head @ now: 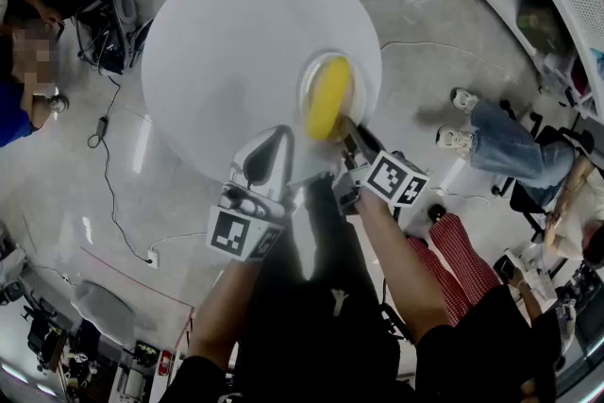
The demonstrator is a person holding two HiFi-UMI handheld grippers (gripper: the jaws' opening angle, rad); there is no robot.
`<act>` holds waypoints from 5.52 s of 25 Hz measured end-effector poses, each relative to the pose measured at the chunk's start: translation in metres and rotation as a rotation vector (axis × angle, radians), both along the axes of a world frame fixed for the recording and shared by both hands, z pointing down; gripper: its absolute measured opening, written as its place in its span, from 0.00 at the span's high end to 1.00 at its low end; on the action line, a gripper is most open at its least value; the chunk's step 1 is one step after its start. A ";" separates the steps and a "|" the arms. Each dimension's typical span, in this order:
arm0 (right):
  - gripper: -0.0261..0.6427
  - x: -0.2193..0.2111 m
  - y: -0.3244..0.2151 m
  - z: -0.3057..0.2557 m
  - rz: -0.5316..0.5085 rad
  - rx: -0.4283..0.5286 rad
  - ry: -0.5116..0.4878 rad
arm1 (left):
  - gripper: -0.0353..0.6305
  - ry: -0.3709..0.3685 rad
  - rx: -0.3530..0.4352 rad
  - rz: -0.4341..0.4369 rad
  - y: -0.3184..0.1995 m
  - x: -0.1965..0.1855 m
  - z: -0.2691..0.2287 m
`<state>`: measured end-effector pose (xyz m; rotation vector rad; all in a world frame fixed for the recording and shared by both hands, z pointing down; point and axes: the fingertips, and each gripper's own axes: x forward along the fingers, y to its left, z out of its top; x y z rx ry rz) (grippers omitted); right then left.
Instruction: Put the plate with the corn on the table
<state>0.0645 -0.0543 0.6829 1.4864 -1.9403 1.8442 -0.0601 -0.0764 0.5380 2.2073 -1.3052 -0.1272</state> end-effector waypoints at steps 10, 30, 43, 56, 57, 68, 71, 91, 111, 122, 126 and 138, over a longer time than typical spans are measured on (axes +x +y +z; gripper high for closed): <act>0.84 0.007 0.001 0.001 -0.052 -0.002 0.051 | 0.94 0.005 -0.004 -0.005 0.000 -0.001 0.001; 0.76 -0.003 0.009 -0.003 -0.259 0.040 0.161 | 0.94 0.015 -0.007 -0.005 0.004 -0.001 0.004; 0.69 -0.005 0.013 -0.007 -0.354 0.041 0.161 | 0.94 0.018 -0.023 0.001 0.006 -0.001 0.007; 0.68 -0.002 0.016 -0.008 -0.339 0.043 0.150 | 0.94 0.017 -0.014 0.006 0.008 0.002 0.004; 0.68 -0.001 0.017 -0.009 -0.339 0.044 0.151 | 0.94 0.017 -0.014 0.005 0.008 0.002 0.003; 0.74 0.014 0.011 -0.026 -0.273 0.084 0.205 | 0.94 0.027 0.007 0.007 0.012 0.004 -0.008; 0.80 0.016 0.010 -0.030 -0.257 0.101 0.215 | 0.94 0.027 0.012 0.004 0.015 0.004 -0.009; 0.95 0.011 0.012 -0.088 -0.217 0.177 0.229 | 0.94 0.004 0.068 -0.018 0.027 -0.002 -0.056; 0.95 -0.001 0.031 -0.200 -0.190 0.344 0.210 | 0.94 -0.047 0.133 -0.041 0.073 0.006 -0.137; 0.95 0.004 0.048 -0.268 -0.158 0.448 0.199 | 0.94 -0.057 0.213 -0.054 0.096 0.005 -0.189; 0.95 0.006 0.056 -0.294 -0.141 0.511 0.202 | 0.94 -0.041 0.224 -0.071 0.103 0.008 -0.206; 0.95 0.007 0.083 -0.341 -0.101 0.658 0.219 | 0.94 -0.056 0.280 -0.043 0.119 0.017 -0.233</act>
